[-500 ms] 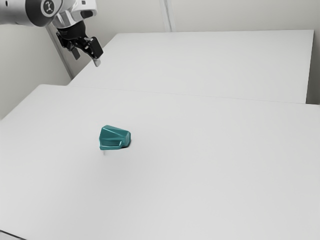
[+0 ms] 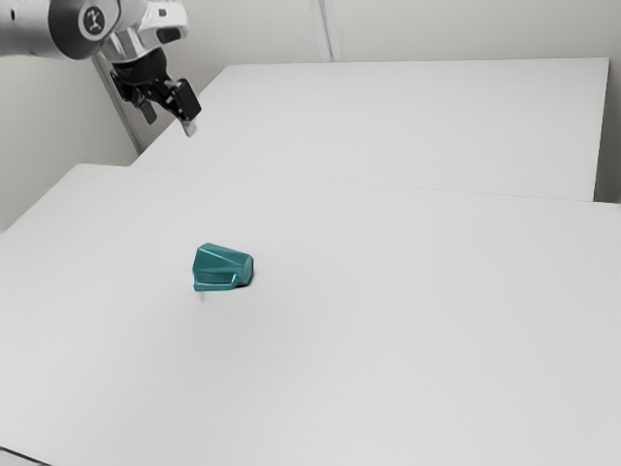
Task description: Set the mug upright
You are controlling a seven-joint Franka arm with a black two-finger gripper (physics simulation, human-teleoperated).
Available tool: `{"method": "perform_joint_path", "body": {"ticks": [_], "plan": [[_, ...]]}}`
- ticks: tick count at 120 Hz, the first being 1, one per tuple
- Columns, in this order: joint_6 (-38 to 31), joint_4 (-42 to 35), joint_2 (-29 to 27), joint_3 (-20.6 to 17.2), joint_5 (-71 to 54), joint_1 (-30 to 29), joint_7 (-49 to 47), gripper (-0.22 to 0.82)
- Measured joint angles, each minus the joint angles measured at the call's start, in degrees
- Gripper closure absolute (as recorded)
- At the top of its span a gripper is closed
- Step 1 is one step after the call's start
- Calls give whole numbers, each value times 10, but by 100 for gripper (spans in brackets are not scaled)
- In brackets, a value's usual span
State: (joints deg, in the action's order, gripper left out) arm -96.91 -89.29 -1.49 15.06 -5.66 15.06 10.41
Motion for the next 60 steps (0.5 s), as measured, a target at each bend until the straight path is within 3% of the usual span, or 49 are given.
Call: {"method": "perform_joint_path", "body": {"ticks": [10, 31, 60], "plan": [[-12, -44, -25, 17, 16, 11, -1, 2], [-47, -123, -52, 47, 52, -22, -2, 2], [-97, -201, -62, 103, 122, -16, 0, 2]]}}
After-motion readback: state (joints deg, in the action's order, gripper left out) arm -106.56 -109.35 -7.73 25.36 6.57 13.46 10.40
